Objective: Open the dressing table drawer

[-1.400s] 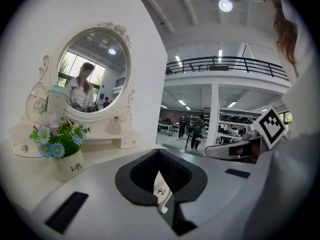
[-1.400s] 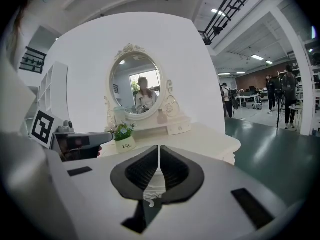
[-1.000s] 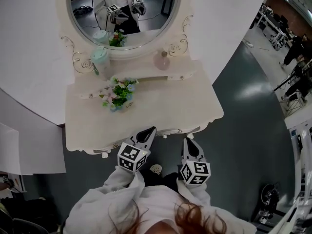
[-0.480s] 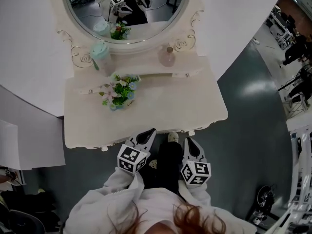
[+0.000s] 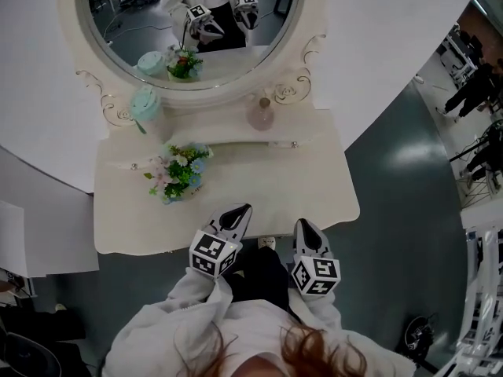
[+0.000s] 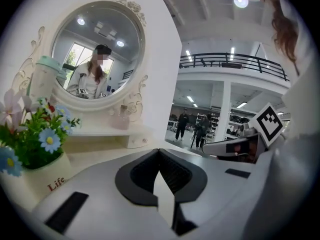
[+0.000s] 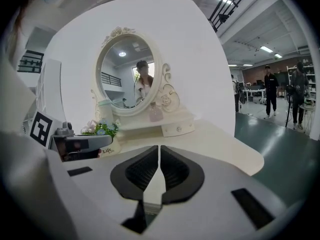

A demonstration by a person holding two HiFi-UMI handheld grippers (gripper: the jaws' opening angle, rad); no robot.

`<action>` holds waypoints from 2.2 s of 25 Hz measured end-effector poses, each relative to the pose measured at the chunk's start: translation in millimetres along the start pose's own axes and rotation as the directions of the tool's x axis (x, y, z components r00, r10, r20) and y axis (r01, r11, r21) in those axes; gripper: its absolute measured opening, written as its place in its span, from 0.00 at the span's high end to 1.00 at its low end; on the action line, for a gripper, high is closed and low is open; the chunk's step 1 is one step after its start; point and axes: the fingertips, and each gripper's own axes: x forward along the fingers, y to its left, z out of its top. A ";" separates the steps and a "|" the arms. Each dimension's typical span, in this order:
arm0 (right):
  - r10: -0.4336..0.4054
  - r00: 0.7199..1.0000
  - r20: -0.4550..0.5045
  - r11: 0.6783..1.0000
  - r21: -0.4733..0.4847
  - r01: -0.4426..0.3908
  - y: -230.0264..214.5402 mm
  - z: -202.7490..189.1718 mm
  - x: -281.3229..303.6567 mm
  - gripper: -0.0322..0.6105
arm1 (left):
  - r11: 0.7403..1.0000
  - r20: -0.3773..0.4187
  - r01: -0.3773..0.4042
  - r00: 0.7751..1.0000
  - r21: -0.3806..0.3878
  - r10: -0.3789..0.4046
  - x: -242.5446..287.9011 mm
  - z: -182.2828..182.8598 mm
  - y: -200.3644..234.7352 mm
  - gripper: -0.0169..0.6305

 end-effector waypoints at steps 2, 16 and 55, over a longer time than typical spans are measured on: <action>0.000 1.000 0.002 1.000 -0.003 0.000 -12.8 10.1 11.2 0.89 | 1.000 0.006 0.003 1.000 0.004 -0.003 17.0 7.3 0.5 0.95; 0.093 0.993 -0.067 0.995 -0.013 -0.094 -53.5 37.2 97.7 0.89 | 0.996 -0.041 -0.089 0.995 -0.030 0.088 87.7 19.8 35.5 0.95; 0.050 0.968 -0.245 0.991 -0.108 -0.079 -78.2 26.7 261.1 0.78 | 0.953 -0.141 -0.297 0.948 -0.064 0.286 83.6 8.9 80.6 0.95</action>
